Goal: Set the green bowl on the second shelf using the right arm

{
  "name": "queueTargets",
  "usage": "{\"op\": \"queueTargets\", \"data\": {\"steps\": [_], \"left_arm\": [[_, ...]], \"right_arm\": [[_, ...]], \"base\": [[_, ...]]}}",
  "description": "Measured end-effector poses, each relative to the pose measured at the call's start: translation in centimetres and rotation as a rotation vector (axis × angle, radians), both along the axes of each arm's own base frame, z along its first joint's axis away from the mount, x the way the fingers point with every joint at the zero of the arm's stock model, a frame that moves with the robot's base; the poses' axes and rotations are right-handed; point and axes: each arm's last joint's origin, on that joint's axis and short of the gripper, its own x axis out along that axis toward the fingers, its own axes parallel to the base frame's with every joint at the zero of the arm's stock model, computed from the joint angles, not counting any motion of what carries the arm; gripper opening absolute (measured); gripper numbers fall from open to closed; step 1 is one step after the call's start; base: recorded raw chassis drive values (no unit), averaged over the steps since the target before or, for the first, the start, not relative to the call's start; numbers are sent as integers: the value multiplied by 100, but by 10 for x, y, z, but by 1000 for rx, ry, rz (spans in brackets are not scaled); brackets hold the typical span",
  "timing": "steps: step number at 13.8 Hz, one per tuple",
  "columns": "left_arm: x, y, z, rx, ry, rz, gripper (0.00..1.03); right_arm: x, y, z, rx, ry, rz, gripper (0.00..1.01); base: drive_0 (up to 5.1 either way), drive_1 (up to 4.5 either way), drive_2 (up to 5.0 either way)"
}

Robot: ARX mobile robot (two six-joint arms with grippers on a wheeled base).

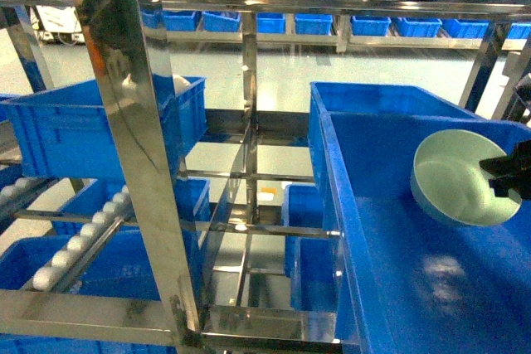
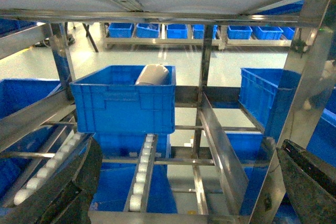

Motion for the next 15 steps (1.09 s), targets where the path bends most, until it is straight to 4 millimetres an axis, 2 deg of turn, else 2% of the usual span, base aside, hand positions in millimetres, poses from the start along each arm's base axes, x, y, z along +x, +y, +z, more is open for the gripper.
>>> {"op": "queueTargets", "data": {"steps": [4,9,11,13,14,15], "left_arm": [[0,0,0,0,0,0,98],[0,0,0,0,0,0,98],[0,0,0,0,0,0,98],[0,0,0,0,0,0,98],[0,0,0,0,0,0,98],[0,0,0,0,0,0,98]], "right_arm": [[-7,-23,-24,-17,85,-38,2],[-1,-7,-22,-12,55,5,2],[-6,-6,-24,-11,62,-35,34],[-11,-1,-21,2,41,-61,60],[-15,3,-15,5,16,-80,72],[-22,15,-3,7,-57,-78,86]], "base": [[0,0,0],[0,0,0],[0,0,0],[0,0,0],[0,0,0],[0,0,0]]}}
